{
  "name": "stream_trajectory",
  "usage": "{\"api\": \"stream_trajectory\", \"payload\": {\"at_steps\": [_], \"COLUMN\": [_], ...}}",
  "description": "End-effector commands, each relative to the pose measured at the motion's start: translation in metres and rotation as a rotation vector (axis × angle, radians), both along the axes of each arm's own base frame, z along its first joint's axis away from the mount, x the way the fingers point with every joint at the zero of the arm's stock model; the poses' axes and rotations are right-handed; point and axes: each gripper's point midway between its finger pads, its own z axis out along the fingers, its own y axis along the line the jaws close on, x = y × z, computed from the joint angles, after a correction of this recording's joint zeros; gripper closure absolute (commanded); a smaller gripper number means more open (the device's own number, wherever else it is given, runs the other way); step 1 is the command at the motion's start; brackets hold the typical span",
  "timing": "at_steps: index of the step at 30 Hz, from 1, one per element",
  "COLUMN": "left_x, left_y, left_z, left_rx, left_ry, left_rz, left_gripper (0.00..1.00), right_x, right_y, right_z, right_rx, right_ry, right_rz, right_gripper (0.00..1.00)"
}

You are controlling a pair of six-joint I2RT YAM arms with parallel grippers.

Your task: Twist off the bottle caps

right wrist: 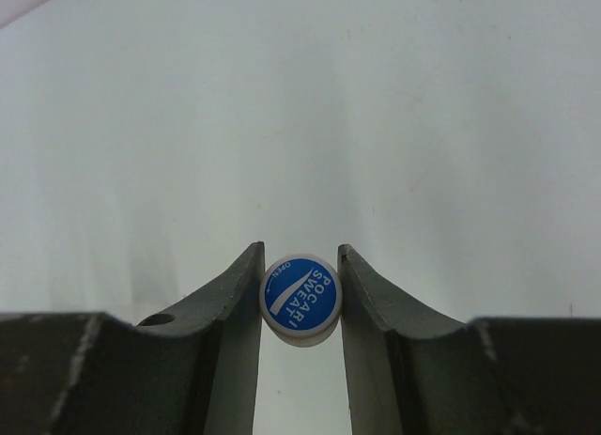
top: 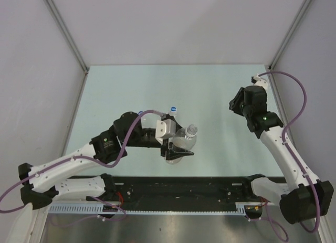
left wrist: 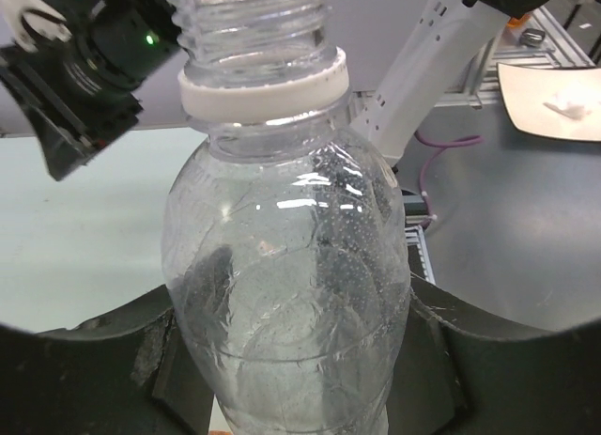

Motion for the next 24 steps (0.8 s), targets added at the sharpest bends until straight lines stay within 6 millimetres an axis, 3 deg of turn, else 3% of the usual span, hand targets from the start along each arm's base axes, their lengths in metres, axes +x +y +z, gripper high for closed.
{"api": "stream_trajectory", "payload": {"at_steps": [1,2,7,15,17,18,20,24], "left_x": [0.012,0.011,0.012,0.009,0.009,0.01,0.011,0.011], "left_y": [0.01,0.012,0.02,0.035,0.038,0.04,0.04,0.039], "left_z": [0.013,0.013,0.008,0.011,0.01,0.01,0.008,0.01], "left_rx": [-0.076,-0.08,-0.089,-0.111,-0.106,-0.109,-0.108,-0.113], "left_ry": [-0.021,-0.019,-0.024,-0.027,-0.025,-0.028,-0.03,-0.034], "left_rz": [0.095,0.098,0.127,0.15,0.158,0.165,0.173,0.171], "left_gripper": [1.0,1.0,1.0,1.0,1.0,1.0,1.0,1.0], "right_x": [0.029,0.035,0.051,0.07,0.077,0.079,0.083,0.097], "right_y": [-0.02,-0.025,-0.05,-0.089,-0.094,-0.1,-0.099,-0.103], "right_z": [-0.001,0.0,-0.032,-0.101,-0.108,-0.123,-0.136,-0.152], "right_rx": [0.027,0.031,-0.036,-0.164,-0.161,-0.178,-0.176,-0.164], "right_ry": [-0.115,-0.144,-0.137,-0.015,-0.018,0.016,0.041,0.101], "right_rz": [-0.187,-0.22,-0.379,-0.531,-0.547,-0.553,-0.548,-0.561], "right_gripper": [1.0,1.0,1.0,1.0,1.0,1.0,1.0,1.0]}}
